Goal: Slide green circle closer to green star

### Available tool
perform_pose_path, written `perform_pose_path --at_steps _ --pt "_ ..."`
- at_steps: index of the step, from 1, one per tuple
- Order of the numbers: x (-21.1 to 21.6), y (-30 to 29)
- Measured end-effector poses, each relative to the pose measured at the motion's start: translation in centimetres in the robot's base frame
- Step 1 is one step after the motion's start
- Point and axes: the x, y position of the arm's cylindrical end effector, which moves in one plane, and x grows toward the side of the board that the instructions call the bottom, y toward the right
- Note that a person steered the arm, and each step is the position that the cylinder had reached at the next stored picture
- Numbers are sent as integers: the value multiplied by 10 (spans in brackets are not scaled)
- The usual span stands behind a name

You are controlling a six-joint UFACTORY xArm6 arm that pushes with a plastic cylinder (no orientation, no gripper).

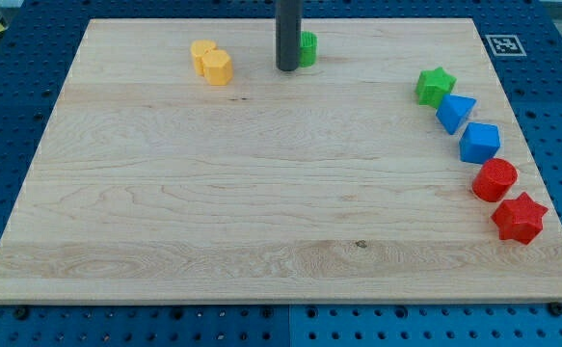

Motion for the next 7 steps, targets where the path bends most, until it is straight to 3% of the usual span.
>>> perform_pose_path --at_steps 3,7 --pt "-47 -9" --pt "-16 5"
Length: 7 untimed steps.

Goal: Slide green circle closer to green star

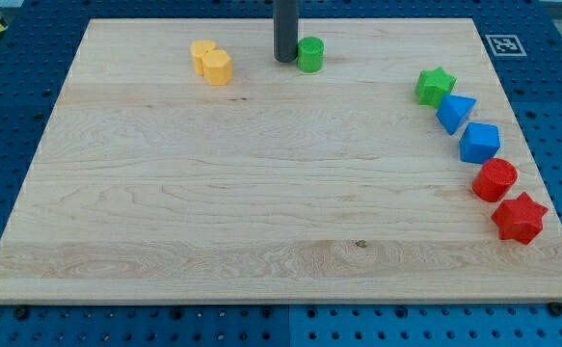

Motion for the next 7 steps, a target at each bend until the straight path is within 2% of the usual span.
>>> perform_pose_path --at_steps 2,5,7 --pt "-1 27" --pt "0 127" --pt "21 127"
